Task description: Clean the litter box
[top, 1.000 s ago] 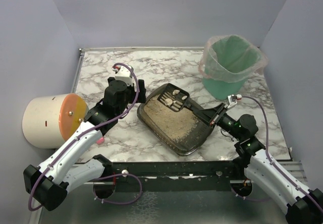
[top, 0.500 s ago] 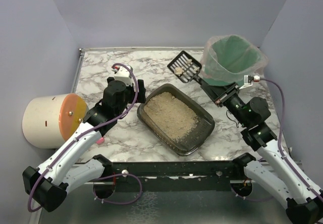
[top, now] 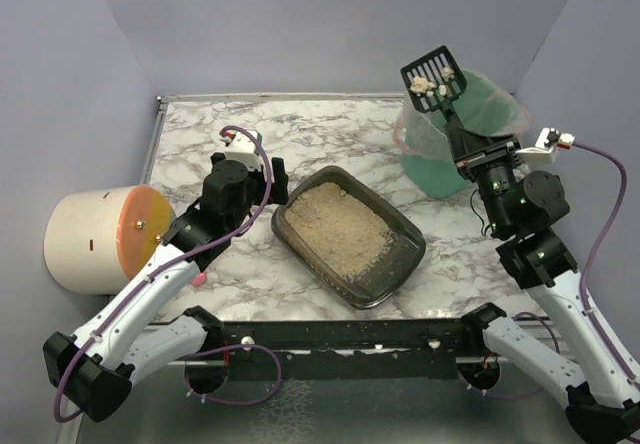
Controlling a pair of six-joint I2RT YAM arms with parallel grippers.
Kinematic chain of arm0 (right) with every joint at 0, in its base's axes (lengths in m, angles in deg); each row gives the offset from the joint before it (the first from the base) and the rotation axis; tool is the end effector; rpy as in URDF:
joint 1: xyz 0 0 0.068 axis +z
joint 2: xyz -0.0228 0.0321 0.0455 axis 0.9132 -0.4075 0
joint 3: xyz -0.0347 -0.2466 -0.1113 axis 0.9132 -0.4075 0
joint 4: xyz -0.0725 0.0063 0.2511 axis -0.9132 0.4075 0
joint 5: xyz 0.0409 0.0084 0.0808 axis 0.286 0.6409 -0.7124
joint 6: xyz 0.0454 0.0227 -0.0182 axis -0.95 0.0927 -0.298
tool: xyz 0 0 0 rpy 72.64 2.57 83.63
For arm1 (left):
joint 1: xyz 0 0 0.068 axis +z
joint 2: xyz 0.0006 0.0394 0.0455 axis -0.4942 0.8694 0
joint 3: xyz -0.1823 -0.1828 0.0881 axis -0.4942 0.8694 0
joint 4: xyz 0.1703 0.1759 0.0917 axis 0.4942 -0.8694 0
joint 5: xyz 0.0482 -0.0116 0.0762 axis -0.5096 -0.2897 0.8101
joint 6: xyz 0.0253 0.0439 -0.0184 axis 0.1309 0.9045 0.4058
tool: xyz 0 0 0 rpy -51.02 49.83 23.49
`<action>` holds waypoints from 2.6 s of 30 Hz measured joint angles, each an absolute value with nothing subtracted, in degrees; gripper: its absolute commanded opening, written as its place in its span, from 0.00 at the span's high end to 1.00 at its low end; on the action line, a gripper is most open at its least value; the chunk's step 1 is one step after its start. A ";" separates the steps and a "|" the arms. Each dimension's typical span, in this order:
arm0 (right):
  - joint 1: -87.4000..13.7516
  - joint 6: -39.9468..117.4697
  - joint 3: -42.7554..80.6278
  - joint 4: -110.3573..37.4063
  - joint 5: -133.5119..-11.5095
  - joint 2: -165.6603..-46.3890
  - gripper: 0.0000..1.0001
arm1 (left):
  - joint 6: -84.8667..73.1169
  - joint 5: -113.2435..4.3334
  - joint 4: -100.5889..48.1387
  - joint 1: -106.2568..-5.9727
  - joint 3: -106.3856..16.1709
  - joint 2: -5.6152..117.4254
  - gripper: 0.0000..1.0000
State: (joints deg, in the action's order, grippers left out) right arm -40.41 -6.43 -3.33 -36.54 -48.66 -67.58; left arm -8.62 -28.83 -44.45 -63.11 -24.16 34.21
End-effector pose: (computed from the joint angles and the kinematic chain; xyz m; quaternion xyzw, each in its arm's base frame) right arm 0.1504 0.0608 0.4161 0.2506 0.5934 0.4052 0.6487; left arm 0.1838 -0.1089 0.3411 0.0469 0.8063 -0.1217 0.5769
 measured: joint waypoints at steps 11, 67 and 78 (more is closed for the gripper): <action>-40.41 7.95 1.96 -32.54 -30.72 -69.06 0.99 | -8.80 -29.27 -44.45 -63.55 -24.16 33.69 0.01; -36.63 35.53 31.31 0.47 -63.61 -84.01 0.99 | -8.58 -28.09 -44.56 -68.38 -24.16 34.65 0.01; -36.63 30.09 20.77 10.87 -75.68 -81.61 1.00 | -11.35 -27.34 -47.86 -68.38 -24.18 40.97 0.01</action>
